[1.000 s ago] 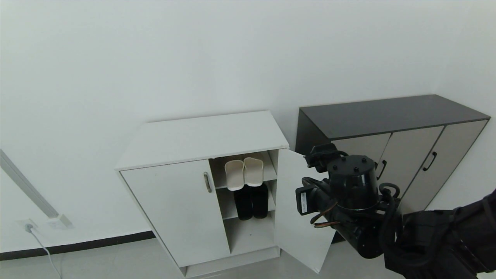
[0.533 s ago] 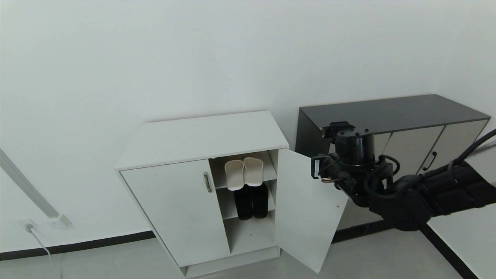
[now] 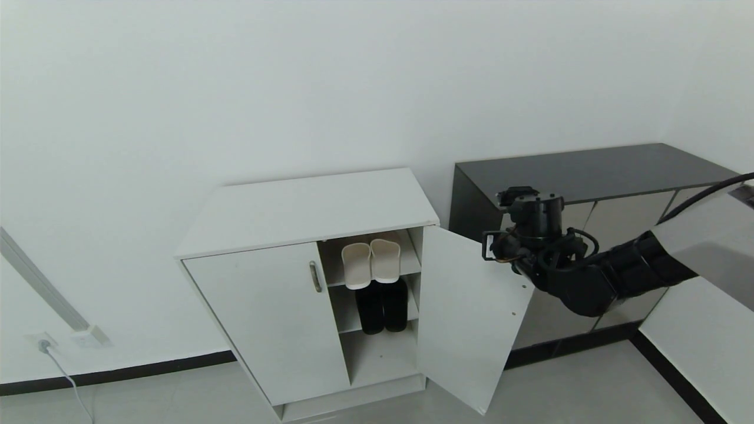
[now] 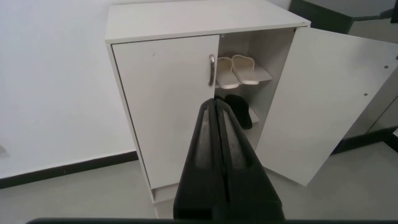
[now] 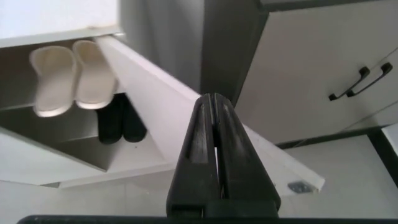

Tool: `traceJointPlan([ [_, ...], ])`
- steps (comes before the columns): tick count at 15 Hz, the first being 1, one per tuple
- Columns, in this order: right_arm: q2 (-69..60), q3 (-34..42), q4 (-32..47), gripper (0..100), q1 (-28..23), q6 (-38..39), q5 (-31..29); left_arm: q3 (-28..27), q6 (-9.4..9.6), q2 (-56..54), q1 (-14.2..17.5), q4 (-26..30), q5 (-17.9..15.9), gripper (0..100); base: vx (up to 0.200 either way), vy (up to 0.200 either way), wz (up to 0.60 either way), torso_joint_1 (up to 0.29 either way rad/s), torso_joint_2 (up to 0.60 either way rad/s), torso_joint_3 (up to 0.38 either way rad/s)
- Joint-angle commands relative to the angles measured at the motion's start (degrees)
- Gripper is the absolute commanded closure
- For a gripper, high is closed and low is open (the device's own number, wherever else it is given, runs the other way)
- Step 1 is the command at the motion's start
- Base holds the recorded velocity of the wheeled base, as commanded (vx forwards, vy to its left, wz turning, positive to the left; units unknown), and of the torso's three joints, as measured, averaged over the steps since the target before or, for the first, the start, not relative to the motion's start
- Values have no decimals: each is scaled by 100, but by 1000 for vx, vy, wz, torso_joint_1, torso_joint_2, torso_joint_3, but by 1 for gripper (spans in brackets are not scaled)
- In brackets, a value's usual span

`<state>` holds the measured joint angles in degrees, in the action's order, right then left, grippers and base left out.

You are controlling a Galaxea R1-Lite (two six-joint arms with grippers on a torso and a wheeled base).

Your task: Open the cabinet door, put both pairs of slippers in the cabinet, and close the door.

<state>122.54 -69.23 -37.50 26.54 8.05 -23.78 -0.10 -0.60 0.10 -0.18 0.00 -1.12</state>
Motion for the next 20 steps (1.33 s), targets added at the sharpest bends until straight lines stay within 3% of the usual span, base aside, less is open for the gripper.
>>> traceJointPlan([
  [1,437,-222,-12,100,-202,13,93,10,-2,-1,1,0,-2,100,0,0,0,0,0,0],
  [5,877,-750,14,100,-501,83,120,1,-2,-1,1,0,-2,100,0,0,0,0,0,0],
  [13,657,-688,647,100,-413,215,190,1,-2,-1,1,0,-2,100,0,0,0,0,0,0],
  [20,-55,199,647,100,800,382,190,1,-2,-1,1,0,-2,100,0,0,0,0,0,0],
])
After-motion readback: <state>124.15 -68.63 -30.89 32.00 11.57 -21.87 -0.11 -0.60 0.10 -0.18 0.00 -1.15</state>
